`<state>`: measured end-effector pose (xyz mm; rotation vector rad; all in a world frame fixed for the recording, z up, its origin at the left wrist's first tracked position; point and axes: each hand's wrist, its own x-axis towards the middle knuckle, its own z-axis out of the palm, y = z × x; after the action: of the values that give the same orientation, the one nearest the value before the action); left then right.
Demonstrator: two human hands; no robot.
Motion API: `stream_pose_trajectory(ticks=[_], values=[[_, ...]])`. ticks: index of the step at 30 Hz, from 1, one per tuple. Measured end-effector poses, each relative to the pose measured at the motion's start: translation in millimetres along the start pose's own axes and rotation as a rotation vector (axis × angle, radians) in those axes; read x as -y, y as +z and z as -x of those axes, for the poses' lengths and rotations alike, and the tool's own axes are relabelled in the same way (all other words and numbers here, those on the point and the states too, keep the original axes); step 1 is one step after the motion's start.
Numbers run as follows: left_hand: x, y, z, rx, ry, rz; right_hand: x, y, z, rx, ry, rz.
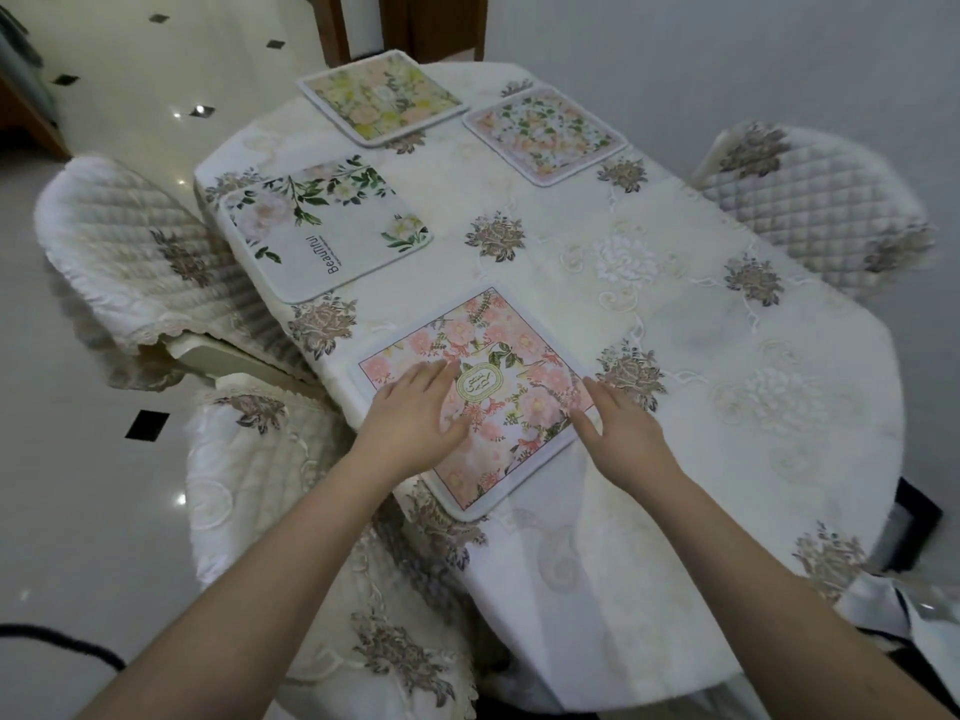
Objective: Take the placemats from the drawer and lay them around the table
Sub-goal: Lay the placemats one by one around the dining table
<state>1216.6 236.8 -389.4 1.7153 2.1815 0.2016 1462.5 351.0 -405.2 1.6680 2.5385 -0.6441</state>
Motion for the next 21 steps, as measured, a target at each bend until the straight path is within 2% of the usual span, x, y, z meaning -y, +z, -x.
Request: stream_pose_trajectory(ticks=[9, 14, 21], values=[[-28.7, -49.4, -4.5, -0.051, 0.154, -0.112, 16.6, -37.4, 53.2, -0.189, 0.052, 0.011], [-43.3, -70.9, 6.3, -0.155, 0.181, -0.096, 20.3, -54.4, 76.2, -0.272, 0.017, -0.059], [-55.3, -91.1, 48.9, -0.186, 0.121, -0.182, 12.9, -71.8, 122.1, -0.374, -0.038, -0.072]])
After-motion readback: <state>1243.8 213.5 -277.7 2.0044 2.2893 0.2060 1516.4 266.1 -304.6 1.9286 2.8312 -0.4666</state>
